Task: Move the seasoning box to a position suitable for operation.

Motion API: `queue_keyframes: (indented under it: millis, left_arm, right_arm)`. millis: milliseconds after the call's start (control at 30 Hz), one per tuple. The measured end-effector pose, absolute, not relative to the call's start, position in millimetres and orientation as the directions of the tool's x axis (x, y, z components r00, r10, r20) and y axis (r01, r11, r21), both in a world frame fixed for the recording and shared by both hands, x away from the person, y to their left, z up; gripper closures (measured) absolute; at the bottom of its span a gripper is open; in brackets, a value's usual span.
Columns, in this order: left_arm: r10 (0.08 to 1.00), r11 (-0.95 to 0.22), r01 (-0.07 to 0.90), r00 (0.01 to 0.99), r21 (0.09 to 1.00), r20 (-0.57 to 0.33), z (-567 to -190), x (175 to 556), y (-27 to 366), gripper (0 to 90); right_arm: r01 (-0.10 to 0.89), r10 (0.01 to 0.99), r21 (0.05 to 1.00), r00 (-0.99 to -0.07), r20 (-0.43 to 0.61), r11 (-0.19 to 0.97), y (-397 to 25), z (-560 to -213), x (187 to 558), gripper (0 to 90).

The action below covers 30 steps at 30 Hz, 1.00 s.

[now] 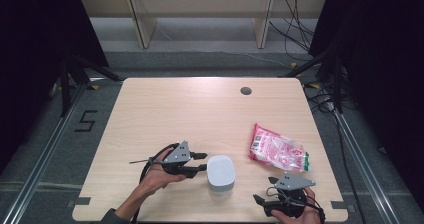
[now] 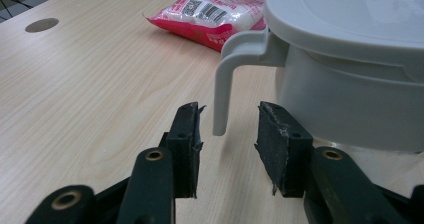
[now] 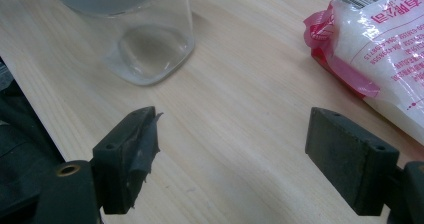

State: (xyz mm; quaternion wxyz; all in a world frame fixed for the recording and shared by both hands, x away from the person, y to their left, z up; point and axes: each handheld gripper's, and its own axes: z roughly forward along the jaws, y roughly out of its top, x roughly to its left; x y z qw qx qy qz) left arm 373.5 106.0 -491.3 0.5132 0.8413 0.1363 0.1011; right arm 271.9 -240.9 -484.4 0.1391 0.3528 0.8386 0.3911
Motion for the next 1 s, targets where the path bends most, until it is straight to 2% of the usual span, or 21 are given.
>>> queue_keyframes:
  millis: [533, 667, 700, 1000]
  left_arm:
    - [0.272, -0.432, 0.09, 0.962, 0.897, 0.035, -494, 386, 87, 70.3]
    - [0.276, -0.427, 0.088, 0.96, 0.9, 0.037, -496, 390, 86, 74.7]
    - [0.271, -0.406, 0.094, 0.962, 0.909, 0.022, -497, 392, 87, 79.5]
    - [0.241, -0.412, 0.07, 0.97, 0.909, 0.035, -498, 393, 87, 81.6]
  right_arm:
    - [0.49, 0.706, 0.753, -0.707, 0.049, 0.439, -241, -483, 271, 21.9]
    - [0.485, 0.698, 0.755, -0.715, 0.05, 0.442, -241, -483, 271, 22.0]
    - [0.487, 0.708, 0.756, -0.705, 0.045, 0.437, -241, -483, 271, 22.0]
    - [0.487, 0.707, 0.757, -0.706, 0.048, 0.435, -241, -483, 271, 22.5]
